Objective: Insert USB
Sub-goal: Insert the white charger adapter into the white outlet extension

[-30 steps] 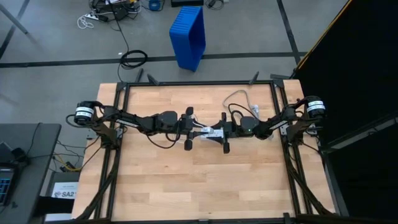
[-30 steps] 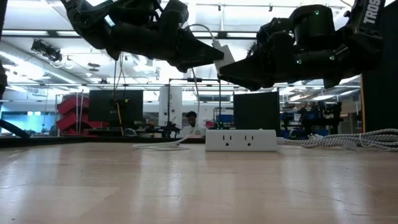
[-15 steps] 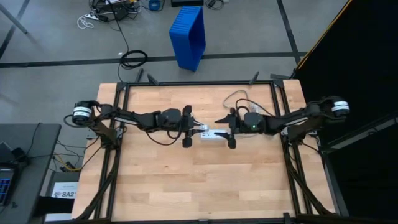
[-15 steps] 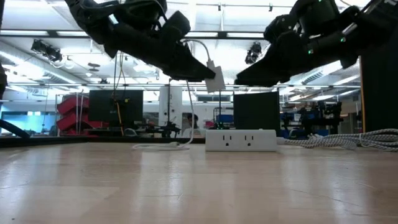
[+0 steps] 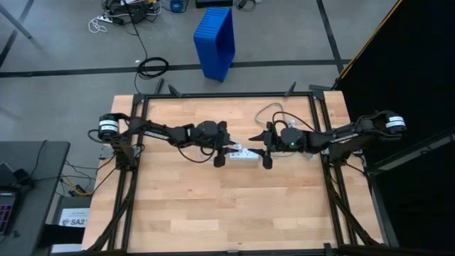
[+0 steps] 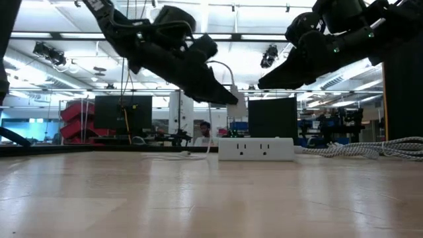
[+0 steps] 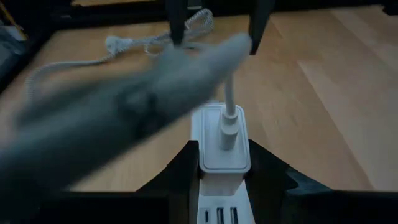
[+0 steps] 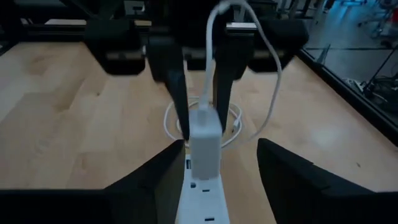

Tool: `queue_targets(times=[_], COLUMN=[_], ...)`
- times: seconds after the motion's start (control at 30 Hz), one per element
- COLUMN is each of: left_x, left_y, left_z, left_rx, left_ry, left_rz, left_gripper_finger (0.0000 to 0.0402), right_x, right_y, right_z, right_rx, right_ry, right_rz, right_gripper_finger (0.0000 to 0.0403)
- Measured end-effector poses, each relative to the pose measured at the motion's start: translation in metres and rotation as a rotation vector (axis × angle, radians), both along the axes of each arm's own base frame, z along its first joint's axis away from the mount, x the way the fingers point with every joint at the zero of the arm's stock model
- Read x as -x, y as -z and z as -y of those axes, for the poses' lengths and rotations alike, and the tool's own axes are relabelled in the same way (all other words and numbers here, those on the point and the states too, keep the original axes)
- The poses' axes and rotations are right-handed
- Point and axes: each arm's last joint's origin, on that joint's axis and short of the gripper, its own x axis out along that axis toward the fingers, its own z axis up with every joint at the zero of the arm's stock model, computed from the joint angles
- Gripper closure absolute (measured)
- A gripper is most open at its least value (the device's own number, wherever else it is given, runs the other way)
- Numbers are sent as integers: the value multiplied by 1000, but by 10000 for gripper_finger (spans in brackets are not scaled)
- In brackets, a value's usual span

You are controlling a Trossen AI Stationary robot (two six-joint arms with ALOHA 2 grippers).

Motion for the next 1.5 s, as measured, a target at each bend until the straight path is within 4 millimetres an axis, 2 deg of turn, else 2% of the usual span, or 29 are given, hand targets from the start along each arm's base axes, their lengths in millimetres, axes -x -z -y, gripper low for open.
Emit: queue_targets(times=[0.1,0.23,0.8,1.03,1.5], left_x=[-7,-9,-7,-6,-10], left_y=[6,3,5,5,0], left_z=[-1,-3,-12,-11,-11], left_rx=[7,12,27,57,54], left_ry=[7,6,-17,36,32], left_rz=[-31,-46,-97,-92,-85], left_gripper_finger=[327,327,327,327,327], right_x=[0,0,1,1,1], right_y=[1,1,3,3,3], right_z=[0,0,0,1,1], right_rx=[-1,-1,5,5,6], right_ry=[0,0,-3,-1,-1], right_rz=[-11,-16,-28,-29,-29], right_gripper_finger=[239,241,247,250,253])
